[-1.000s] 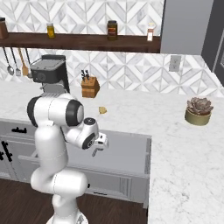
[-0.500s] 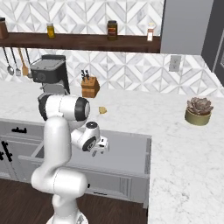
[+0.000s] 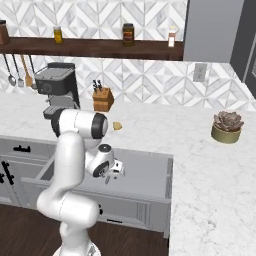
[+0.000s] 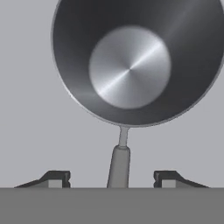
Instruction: Pick the measuring cup from the drawer and place it on the counter.
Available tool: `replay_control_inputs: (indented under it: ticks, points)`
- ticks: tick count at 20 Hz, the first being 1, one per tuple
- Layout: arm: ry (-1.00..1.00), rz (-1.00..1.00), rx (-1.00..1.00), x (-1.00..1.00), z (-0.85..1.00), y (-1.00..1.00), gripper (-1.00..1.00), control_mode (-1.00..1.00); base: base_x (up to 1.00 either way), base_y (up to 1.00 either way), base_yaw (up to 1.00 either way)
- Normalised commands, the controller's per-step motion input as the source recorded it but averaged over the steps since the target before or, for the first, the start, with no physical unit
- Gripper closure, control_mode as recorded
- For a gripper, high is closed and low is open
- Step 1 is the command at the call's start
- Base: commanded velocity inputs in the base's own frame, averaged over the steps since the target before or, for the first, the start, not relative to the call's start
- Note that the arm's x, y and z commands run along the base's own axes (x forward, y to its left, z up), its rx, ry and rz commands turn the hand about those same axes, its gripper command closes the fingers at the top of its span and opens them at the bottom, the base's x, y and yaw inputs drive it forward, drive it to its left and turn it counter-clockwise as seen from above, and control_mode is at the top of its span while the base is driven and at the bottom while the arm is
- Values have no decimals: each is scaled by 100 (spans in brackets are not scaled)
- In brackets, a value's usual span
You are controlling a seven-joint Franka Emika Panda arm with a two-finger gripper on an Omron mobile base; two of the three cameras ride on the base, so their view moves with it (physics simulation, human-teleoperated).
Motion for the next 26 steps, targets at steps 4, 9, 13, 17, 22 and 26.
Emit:
replay_control_inputs:
  ticks: [4,9,13,17,22,26]
  points:
    - [0,0,0,0,0,0,100,-100,0,0,0]
    - [-1,-1,0,-28,28,-4,100,-100,0,0,0]
    - [0,-4,0,-34,92,-11,100,-100,0,0,0]
    - [7,-6,0,-16,100,-5,100,-100,0,0,0]
    - [19,-4,0,-37,99,-12,100,-100,0,0,0]
    - [18,0,0,-37,98,-20,100,-100,0,0,0]
